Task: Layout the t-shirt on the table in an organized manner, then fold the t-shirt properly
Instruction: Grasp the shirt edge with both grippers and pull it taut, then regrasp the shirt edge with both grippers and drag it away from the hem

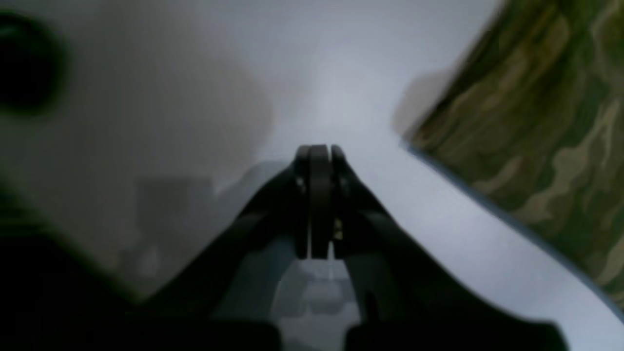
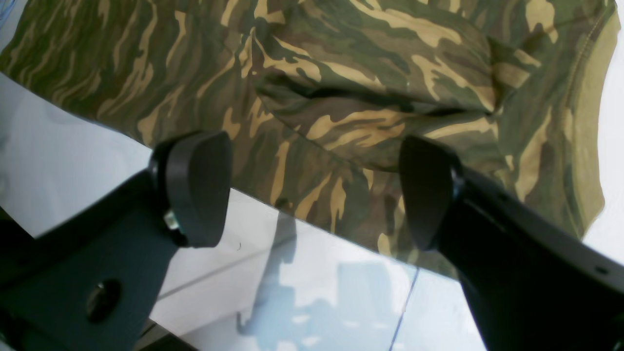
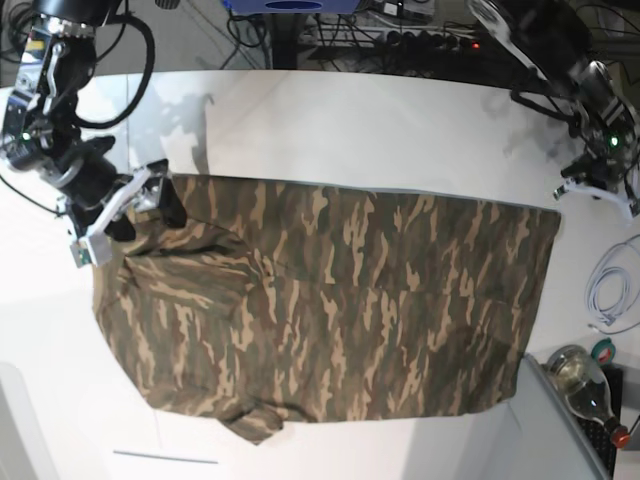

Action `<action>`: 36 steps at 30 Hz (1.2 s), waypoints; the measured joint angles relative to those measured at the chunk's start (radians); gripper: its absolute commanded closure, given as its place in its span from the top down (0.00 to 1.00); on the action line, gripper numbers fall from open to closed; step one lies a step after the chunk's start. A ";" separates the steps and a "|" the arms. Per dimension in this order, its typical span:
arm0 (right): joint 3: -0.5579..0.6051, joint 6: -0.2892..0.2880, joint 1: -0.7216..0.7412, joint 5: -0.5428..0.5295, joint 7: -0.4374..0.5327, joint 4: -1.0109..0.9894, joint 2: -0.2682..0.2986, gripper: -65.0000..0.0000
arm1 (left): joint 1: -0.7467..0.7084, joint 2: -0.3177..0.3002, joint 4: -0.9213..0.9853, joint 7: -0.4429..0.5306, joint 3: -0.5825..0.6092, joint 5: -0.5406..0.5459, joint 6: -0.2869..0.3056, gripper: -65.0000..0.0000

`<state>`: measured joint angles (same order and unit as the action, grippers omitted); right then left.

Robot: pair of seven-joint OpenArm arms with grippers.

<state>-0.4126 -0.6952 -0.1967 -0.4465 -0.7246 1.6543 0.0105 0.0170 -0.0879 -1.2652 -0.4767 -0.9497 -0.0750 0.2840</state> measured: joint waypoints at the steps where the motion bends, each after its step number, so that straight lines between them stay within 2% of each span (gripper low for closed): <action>1: -0.007 -0.001 -0.019 -0.022 0.007 0.016 0.000 0.77 | -0.032 0.013 -0.034 -0.003 0.007 0.052 0.005 0.10; 3: -0.045 0.002 -0.061 -0.118 0.063 0.031 -0.023 0.77 | -0.087 0.029 -0.061 -0.008 0.014 0.197 0.026 0.34; 5: -0.101 0.000 -0.092 -0.203 0.096 0.031 -0.065 0.77 | -0.123 0.014 -0.056 -0.013 0.015 0.328 0.008 0.56; 7: -0.175 0.001 -0.111 -0.264 0.107 0.025 -0.104 0.77 | -0.151 -0.035 -0.032 -0.004 0.045 0.425 0.003 0.70; 8: -0.214 0.002 -0.120 -0.293 0.116 0.013 -0.119 0.77 | -0.163 -0.067 -0.012 -0.001 0.069 0.473 0.001 0.73; 10: -0.268 0.004 -0.134 -0.309 0.116 -0.033 -0.129 0.77 | -0.166 -0.107 0.037 0.007 0.115 0.542 0.001 0.70; 14: -0.282 0.011 -0.144 -0.308 0.111 -0.177 -0.127 0.77 | -0.135 -0.116 0.151 -0.006 0.148 0.630 0.007 0.65; 21: -0.278 0.014 -0.139 -0.306 0.114 -0.234 -0.126 0.77 | -0.027 -0.131 0.293 0.022 0.141 0.623 0.004 0.65; 29: -0.277 0.014 -0.145 -0.309 0.112 -0.234 -0.127 0.77 | 0.130 -0.130 0.425 0.052 0.141 0.475 0.013 0.65; 31: -0.277 0.014 -0.145 -0.309 0.113 -0.234 -0.127 0.77 | 0.143 -0.129 0.435 0.055 0.142 0.471 0.015 0.61; 36: -0.282 0.014 -0.096 -0.306 0.119 -0.308 -0.127 0.77 | 0.171 -0.132 0.478 0.060 0.140 0.468 0.014 0.41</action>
<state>-0.6949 -0.6815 -0.2924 -0.7528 -0.6052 1.3464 -0.1162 0.1883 -0.2199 -0.7868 -0.4171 -0.8101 0.3927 0.2977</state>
